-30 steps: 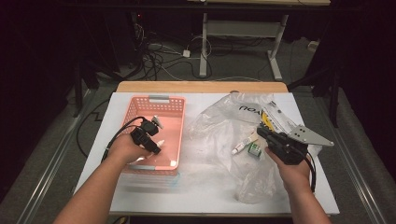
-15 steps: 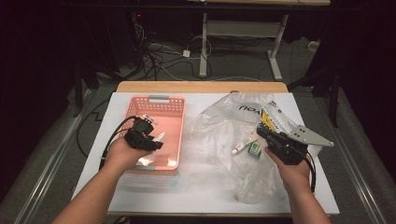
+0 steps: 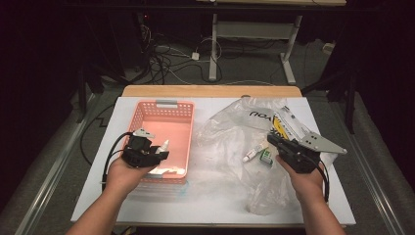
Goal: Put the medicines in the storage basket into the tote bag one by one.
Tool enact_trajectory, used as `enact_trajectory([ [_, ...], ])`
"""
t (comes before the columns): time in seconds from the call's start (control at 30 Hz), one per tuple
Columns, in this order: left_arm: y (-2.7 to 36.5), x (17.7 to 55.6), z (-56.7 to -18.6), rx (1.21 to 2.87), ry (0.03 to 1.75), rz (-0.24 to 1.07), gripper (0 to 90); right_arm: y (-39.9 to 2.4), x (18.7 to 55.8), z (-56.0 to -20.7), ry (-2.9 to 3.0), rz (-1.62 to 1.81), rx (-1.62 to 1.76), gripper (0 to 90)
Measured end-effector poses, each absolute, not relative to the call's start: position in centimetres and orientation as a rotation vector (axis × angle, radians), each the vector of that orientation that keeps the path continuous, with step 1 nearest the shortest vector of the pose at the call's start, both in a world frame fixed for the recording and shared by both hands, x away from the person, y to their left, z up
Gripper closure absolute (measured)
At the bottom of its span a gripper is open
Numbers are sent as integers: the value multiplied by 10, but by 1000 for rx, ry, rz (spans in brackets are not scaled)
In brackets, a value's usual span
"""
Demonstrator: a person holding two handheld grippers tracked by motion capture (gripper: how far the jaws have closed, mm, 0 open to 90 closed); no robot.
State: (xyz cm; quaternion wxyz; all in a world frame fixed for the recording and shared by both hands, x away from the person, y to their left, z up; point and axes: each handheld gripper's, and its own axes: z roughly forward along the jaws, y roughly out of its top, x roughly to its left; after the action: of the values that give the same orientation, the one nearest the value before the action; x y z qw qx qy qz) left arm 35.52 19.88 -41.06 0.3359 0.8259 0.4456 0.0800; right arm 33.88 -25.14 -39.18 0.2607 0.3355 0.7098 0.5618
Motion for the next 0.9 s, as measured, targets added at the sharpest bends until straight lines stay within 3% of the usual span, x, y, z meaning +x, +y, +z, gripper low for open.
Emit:
enact_trajectory([
  [0.57, 153, 334, -383, 2090, 944, 224, 579, -250, 338, -392, 1922, 1523, 905, 893],
  [0.9, 100, 332, -383, 2105, 840, 160, 579, -251, 337, -389, 1911, 1532, 916, 893],
])
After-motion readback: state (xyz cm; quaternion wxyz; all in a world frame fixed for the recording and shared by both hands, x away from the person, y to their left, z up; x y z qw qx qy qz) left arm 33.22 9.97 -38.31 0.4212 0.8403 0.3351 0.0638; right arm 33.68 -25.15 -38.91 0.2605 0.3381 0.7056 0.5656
